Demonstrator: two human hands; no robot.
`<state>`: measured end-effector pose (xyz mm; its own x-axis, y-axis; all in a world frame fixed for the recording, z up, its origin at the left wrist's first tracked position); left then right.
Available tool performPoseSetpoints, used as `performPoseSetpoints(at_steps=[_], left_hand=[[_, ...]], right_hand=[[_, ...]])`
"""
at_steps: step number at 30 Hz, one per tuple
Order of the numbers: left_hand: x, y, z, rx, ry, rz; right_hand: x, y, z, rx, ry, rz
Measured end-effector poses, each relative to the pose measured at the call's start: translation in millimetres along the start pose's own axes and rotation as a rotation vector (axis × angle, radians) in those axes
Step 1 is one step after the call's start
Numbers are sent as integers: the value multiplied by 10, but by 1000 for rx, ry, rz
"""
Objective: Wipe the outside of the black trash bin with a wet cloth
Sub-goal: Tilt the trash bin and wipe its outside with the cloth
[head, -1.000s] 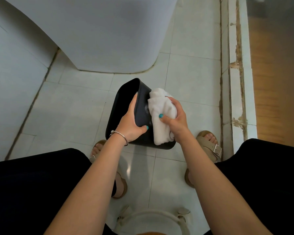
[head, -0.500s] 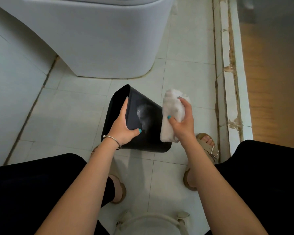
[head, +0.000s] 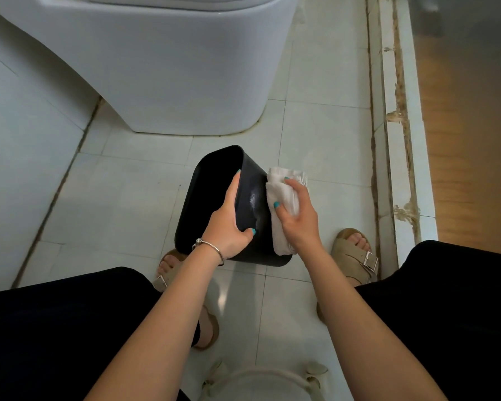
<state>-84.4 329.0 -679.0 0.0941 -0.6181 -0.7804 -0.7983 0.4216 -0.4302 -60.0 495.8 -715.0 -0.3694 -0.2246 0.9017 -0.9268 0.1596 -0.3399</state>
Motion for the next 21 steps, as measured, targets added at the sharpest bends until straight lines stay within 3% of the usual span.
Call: performPoseSetpoints(at_steps=[8,13,21], left_hand=[[-39,-26,66,-22,9,-9],[-49,-28,67,-23,-11,-16],[-50,-15,79,-18,-5,-31]], right_hand=[[36,14,-63,-88,-48,31],[109,-72,18,-51,-51,-35],[97,-10,44,-152,-134,70]])
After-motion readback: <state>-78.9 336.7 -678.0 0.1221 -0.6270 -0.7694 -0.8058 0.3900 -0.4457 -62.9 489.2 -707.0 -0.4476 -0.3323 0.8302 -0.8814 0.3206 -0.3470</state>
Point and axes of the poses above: each hand's wrist, its own y-axis towards the middle knuckle, its own z-axis out of the palm, x = y × z, the point moved 6 cm from there along y, towards the middle knuckle, and after that the axes turned 11 degrees about x, right-handed, at the moved point
